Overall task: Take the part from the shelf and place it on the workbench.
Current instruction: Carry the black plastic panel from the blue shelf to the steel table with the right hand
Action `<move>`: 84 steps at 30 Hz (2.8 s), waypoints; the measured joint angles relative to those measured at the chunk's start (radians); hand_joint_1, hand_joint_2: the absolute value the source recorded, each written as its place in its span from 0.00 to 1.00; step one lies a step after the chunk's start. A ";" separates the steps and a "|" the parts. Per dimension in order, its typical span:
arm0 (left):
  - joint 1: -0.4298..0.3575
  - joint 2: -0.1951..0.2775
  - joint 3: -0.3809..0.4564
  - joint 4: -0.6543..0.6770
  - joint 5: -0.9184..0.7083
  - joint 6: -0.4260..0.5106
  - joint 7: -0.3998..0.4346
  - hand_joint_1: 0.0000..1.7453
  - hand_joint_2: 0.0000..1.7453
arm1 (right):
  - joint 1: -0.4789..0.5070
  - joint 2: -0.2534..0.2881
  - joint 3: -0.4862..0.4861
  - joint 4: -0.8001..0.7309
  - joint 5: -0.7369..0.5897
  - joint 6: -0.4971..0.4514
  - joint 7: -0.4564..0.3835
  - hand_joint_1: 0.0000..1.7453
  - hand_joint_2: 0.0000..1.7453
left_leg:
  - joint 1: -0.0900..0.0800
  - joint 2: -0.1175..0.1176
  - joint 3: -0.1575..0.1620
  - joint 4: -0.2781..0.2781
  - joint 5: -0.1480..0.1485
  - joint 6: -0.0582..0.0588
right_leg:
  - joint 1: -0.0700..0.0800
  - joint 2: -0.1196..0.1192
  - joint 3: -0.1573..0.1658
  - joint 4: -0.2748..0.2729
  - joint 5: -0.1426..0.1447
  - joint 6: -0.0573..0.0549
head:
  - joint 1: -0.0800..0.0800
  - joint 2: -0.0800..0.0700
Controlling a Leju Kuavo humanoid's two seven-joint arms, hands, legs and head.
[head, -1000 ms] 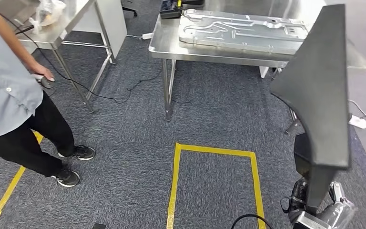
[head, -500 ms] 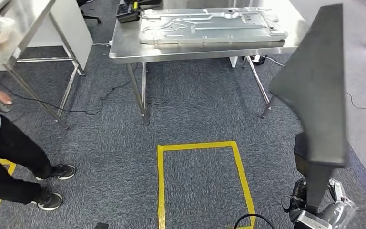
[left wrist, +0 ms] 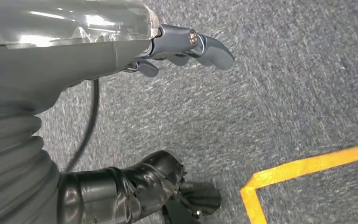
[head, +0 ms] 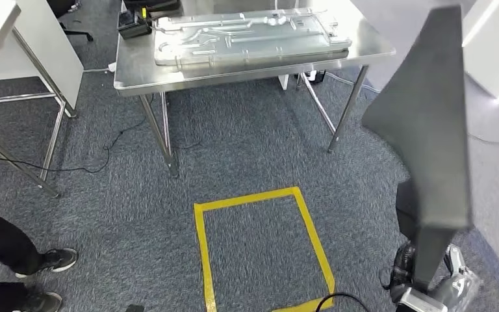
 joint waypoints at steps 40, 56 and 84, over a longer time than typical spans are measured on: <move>0.001 -0.001 0.003 0.000 -0.001 -0.010 -0.010 0.00 1.00 | 0.001 -0.021 0.022 0.005 0.052 0.000 -0.022 0.98 1.00 | -0.003 0.041 -0.009 0.014 -0.006 -0.027 | -0.010 -0.052 0.055 -0.067 0.021 0.003 | 0.001 0.000; 0.000 0.000 0.004 0.000 -0.001 -0.010 -0.012 0.00 1.00 | 0.001 -0.021 0.022 0.005 0.055 0.000 -0.023 0.98 1.00 | -0.014 0.041 -0.016 0.018 -0.005 -0.023 | 0.007 -0.058 0.065 -0.076 0.020 -0.025 | 0.000 0.000; 0.002 -0.003 0.004 0.000 -0.001 -0.010 -0.009 0.00 1.00 | 0.006 -0.021 0.022 0.005 0.070 0.000 -0.015 0.98 1.00 | -0.010 0.044 -0.026 0.046 -0.008 -0.029 | 0.007 -0.069 0.066 -0.075 0.020 -0.038 | 0.000 0.000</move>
